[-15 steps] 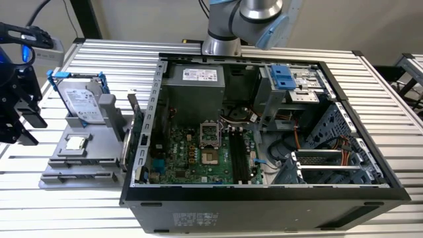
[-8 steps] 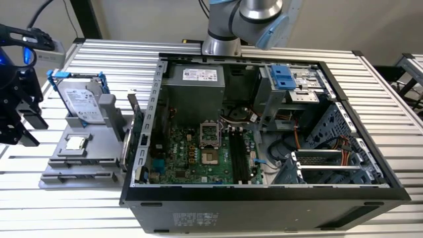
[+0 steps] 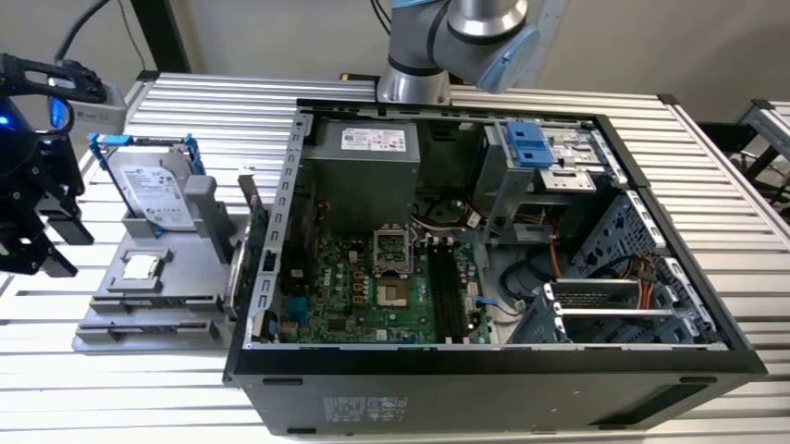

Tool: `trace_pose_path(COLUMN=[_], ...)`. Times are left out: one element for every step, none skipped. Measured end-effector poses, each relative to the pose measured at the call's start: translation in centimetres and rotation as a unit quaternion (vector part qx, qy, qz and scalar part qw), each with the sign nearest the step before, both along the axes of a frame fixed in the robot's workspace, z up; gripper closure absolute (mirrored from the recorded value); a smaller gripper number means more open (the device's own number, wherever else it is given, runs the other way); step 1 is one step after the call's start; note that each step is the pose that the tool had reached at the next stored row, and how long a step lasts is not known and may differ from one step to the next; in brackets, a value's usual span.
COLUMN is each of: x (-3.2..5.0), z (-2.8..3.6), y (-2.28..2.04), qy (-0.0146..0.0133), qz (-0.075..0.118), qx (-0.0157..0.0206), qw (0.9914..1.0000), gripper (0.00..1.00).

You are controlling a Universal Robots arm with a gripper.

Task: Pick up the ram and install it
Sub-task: 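Pick up the ram and move it above insertion slot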

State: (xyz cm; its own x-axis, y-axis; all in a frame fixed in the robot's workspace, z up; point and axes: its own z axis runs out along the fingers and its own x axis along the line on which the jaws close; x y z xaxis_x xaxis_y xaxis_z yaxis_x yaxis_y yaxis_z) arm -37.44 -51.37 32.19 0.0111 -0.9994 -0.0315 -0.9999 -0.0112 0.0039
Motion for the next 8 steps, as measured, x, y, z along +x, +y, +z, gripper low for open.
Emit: trace_pose_path(x=[0.00,0.00,0.00,0.00,0.00,0.00,0.00,0.00], z=[-0.08,-0.18,-0.27,-0.37,-0.46,-0.54,-0.65,-0.76], y=[0.00,0.00,0.00,0.00,0.00,0.00,0.00,0.00], qy=[0.0000,0.0000,0.0000,0.0000,0.0000,0.0000,-0.0001,0.0000], qz=[0.000,0.000,0.000,0.000,0.000,0.000,0.000,0.000], qx=[0.0000,0.0000,0.0000,0.0000,0.0000,0.0000,0.0000,0.0000], qw=[1.00000,1.00000,1.00000,1.00000,1.00000,1.00000,1.00000,1.00000], gripper=[0.00,0.00,0.00,0.00,0.00,0.00,0.00,0.00])
